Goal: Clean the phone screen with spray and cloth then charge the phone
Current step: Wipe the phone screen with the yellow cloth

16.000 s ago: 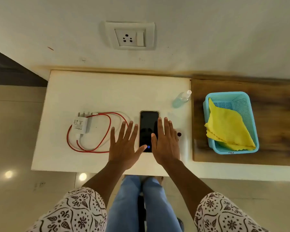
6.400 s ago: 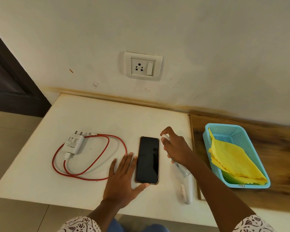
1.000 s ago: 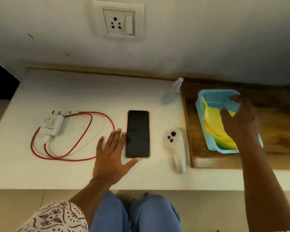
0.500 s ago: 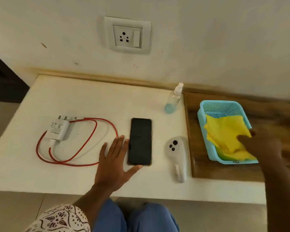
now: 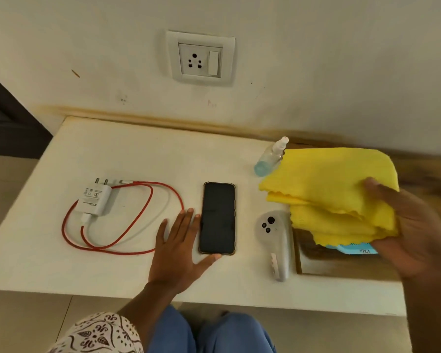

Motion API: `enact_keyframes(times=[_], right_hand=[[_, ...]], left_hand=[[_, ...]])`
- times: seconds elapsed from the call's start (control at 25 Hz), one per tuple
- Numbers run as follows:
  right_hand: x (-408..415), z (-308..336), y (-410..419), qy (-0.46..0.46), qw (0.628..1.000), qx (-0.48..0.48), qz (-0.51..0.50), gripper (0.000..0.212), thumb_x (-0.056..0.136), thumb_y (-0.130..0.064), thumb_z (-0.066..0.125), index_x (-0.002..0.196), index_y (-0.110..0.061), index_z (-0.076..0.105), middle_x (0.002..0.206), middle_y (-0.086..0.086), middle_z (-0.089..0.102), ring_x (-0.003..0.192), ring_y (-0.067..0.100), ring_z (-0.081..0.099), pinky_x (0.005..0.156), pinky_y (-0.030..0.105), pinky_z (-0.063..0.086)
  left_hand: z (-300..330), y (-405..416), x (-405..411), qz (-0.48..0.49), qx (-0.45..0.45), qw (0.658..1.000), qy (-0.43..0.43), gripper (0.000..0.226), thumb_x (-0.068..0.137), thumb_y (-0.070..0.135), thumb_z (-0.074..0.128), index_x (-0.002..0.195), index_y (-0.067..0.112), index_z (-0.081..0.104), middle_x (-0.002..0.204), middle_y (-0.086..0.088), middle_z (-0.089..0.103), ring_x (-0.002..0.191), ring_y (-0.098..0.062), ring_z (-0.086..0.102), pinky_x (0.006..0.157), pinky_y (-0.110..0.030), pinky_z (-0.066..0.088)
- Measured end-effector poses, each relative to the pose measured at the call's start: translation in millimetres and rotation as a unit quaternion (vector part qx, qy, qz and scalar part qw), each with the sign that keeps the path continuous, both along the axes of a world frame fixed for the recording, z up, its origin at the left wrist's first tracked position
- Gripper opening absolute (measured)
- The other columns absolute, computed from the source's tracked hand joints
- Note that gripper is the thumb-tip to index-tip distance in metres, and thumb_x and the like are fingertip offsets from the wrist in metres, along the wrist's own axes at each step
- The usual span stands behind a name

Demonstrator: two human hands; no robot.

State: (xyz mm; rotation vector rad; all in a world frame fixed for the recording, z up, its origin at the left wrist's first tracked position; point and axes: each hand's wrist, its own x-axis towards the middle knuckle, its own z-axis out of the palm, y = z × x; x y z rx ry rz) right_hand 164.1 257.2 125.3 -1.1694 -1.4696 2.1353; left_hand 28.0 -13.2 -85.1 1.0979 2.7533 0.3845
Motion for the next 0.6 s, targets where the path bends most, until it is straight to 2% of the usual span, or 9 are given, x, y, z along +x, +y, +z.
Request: enact_keyframes(times=[0.08,0.12,0.2,0.24,0.32,0.4,0.44,0.52,0.6], right_hand=[[-11.0,-6.4,-16.6,0.022,0.999,0.037,-0.014,0.03,0.079,-0.031,0.062,0.107,-0.024,0.065,0.101,-0.002,0.074,0.088,0.019,0.071,0.067,0.04,0.06],[-18.3,-10.9,-25.1,0.007,0.995,0.101,-0.013,0.022,0.079,-0.032,0.062,0.1,-0.027,0.065,0.095,-0.008,0.074,0.084,0.012,0.071,0.066,0.031,0.06],[-36.4,-21.2,-41.2,-0.063,0.962,0.266,-0.002,0.004,0.083,-0.03,0.062,0.084,-0.028,0.06,0.077,-0.012,0.067,0.069,0.0,0.062,0.059,0.02,0.052],[-44.9,-28.9,-47.0,-0.093,0.938,0.333,0.007,0.01,0.085,-0.027,0.061,0.078,-0.026,0.053,0.072,-0.011,0.06,0.064,-0.001,0.056,0.056,0.019,0.047],[-58.8,-43.2,-57.9,-0.12,0.923,0.367,0.012,0.016,0.088,-0.024,0.056,0.077,-0.025,0.045,0.072,-0.01,0.05,0.063,-0.003,0.049,0.056,0.016,0.039],[-65.3,-57.3,-64.9,-0.139,0.94,0.312,-0.008,0.008,0.09,-0.022,0.052,0.09,-0.018,0.045,0.079,-0.008,0.049,0.073,0.0,0.049,0.059,0.021,0.038],[-65.5,-64.8,-68.1,-0.146,0.953,0.264,-0.023,0.01,0.091,-0.021,0.05,0.097,-0.015,0.045,0.085,-0.004,0.052,0.08,0.007,0.053,0.062,0.025,0.041],[-60.7,-79.0,-74.7,-0.128,0.982,0.134,-0.046,0.024,0.091,-0.015,0.049,0.113,-0.01,0.045,0.103,0.007,0.059,0.096,0.024,0.058,0.079,0.039,0.051],[-56.5,-83.6,-81.6,-0.101,0.993,0.027,-0.045,0.033,0.091,-0.011,0.047,0.124,-0.012,0.045,0.115,0.012,0.059,0.103,0.031,0.059,0.091,0.053,0.049]], left_hand=[[-0.5,0.0,0.1,-0.001,-0.005,1.0,0.004,0.092,0.08,0.08,0.025,0.148,0.017,0.021,0.156,-0.003,0.018,0.144,-0.019,0.011,0.116,-0.047,0.01],[-0.7,-0.1,0.2,-0.001,-0.006,1.0,0.005,0.092,0.08,0.08,0.024,0.148,0.017,0.021,0.156,-0.003,0.017,0.144,-0.019,0.011,0.116,-0.047,0.01],[-0.9,-0.3,-0.3,0.0,-0.001,1.0,0.004,0.092,0.08,0.08,0.025,0.148,0.018,0.02,0.157,-0.002,0.017,0.144,-0.019,0.011,0.116,-0.047,0.011],[-0.8,-0.1,-0.3,0.001,0.001,1.0,0.003,0.092,0.08,0.08,0.026,0.148,0.018,0.02,0.156,-0.002,0.017,0.144,-0.019,0.011,0.116,-0.048,0.011],[-0.8,0.1,-0.5,0.002,0.0,1.0,0.004,0.092,0.081,0.079,0.026,0.148,0.018,0.02,0.156,-0.002,0.017,0.144,-0.019,0.011,0.115,-0.048,0.011],[-1.5,-0.3,-0.3,0.002,0.0,1.0,0.003,0.091,0.081,0.08,0.027,0.148,0.018,0.02,0.156,-0.002,0.018,0.144,-0.019,0.012,0.115,-0.048,0.011],[-2.1,-0.5,-0.3,0.002,0.002,1.0,0.001,0.091,0.08,0.08,0.028,0.148,0.018,0.02,0.156,-0.002,0.019,0.144,-0.018,0.012,0.116,-0.048,0.012],[-2.4,-0.5,-0.4,0.001,0.007,1.0,-0.002,0.092,0.08,0.079,0.03,0.148,0.018,0.021,0.156,-0.003,0.02,0.144,-0.017,0.011,0.116,-0.048,0.012],[-2.2,-0.1,-0.3,0.0,0.009,1.0,0.0,0.092,0.08,0.079,0.03,0.147,0.017,0.022,0.156,-0.003,0.021,0.144,-0.017,0.012,0.116,-0.048,0.014]])
